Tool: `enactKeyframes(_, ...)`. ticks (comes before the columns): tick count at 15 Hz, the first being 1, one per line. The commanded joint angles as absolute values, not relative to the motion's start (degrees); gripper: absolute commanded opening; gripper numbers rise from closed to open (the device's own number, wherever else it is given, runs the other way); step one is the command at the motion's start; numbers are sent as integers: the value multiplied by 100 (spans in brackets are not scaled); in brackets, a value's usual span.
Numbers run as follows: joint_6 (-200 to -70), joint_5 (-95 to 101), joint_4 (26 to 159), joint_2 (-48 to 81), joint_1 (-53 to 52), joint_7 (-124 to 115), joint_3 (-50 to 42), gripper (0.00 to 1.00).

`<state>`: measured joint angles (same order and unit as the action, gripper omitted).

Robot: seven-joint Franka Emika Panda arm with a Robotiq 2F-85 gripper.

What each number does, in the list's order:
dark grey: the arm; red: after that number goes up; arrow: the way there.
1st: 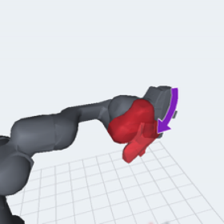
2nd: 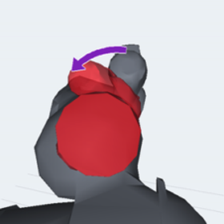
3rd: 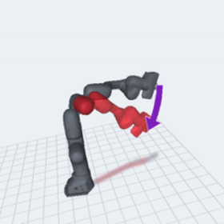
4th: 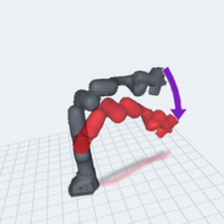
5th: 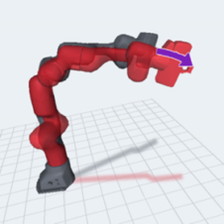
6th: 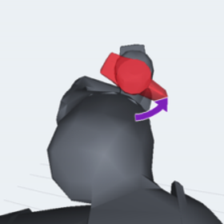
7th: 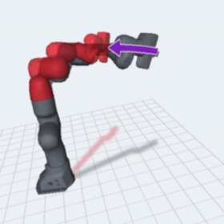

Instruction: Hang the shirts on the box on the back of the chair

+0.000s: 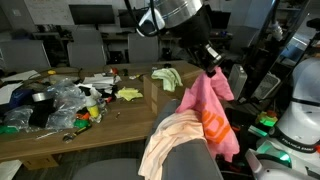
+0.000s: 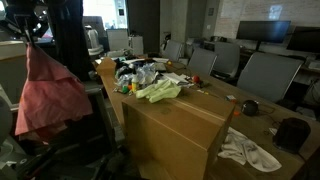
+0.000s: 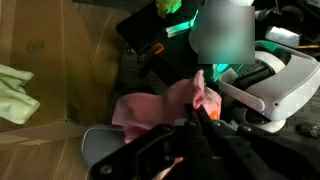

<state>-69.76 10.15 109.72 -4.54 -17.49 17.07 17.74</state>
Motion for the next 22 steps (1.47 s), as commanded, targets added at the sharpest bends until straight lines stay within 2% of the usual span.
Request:
enactKeyframes(1, -7126, 1216, 10656, -23, -1862, 1390, 1912, 1)
enactKeyframes(10, -7644, 1750, 10423, 984, -2055, 169, 1980, 1)
enactKeyframes(22, -7907, 2098, 9353, 2241, -2301, -1469, 1665, 1)
